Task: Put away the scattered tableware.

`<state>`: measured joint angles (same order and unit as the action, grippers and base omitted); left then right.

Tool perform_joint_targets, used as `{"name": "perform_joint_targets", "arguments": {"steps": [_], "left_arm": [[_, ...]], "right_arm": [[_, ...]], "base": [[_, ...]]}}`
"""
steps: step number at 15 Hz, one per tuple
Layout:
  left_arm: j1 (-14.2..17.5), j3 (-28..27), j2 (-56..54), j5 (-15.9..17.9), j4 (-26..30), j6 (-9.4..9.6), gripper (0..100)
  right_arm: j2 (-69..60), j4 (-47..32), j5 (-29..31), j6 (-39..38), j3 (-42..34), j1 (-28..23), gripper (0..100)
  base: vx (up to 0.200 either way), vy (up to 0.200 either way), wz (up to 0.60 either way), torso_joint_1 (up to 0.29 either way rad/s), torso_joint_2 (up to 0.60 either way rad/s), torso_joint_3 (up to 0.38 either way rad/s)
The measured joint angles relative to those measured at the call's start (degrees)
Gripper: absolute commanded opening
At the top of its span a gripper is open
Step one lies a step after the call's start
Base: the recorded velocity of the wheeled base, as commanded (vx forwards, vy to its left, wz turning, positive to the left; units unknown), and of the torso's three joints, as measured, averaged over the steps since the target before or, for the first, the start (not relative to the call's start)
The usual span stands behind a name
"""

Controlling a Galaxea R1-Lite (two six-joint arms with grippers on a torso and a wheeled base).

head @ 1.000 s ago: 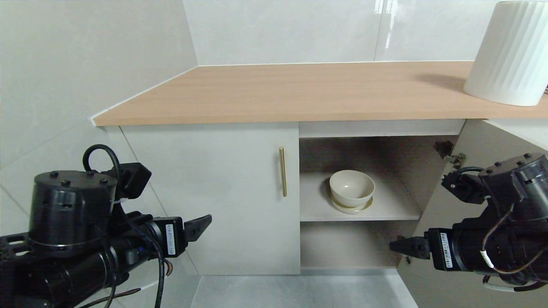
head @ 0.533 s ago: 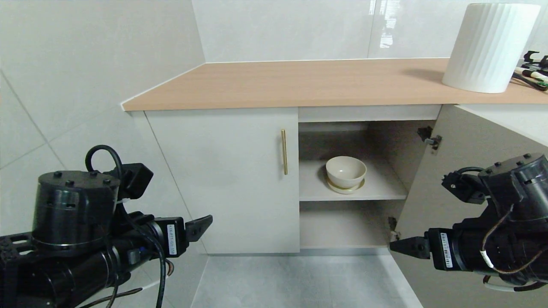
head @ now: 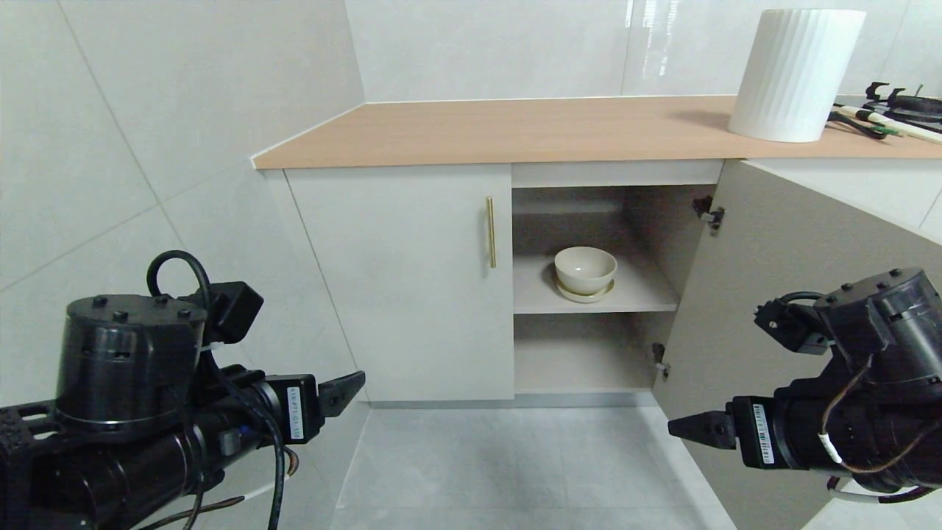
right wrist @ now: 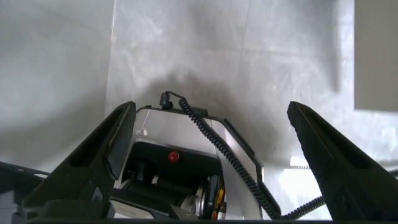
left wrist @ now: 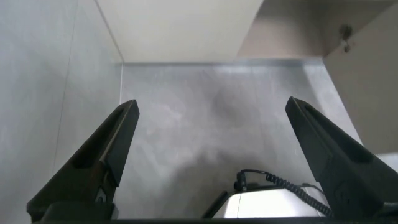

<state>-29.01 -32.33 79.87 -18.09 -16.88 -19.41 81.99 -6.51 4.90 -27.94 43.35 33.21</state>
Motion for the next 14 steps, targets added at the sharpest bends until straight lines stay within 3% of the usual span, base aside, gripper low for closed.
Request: {"name": "perform_joint_targets", "arguments": {"steps": [2, 14], "left_arm": [[0.0, 0.0, 0.0, 0.0, 0.0, 0.00, 100], [-0.1, 0.3, 0.0, 0.0, -0.1, 0.20, 100]], "right_arm": [[0.1, 0.0, 0.0, 0.0, 0.0, 0.0, 100], [0.3, -0.1, 0.0, 0.0, 0.0, 0.0, 100]], "base": [[-0.200, 0.000, 0.00, 0.000, 0.00, 0.000], [0.000, 0.000, 0.00, 0.000, 0.00, 0.000]]}}
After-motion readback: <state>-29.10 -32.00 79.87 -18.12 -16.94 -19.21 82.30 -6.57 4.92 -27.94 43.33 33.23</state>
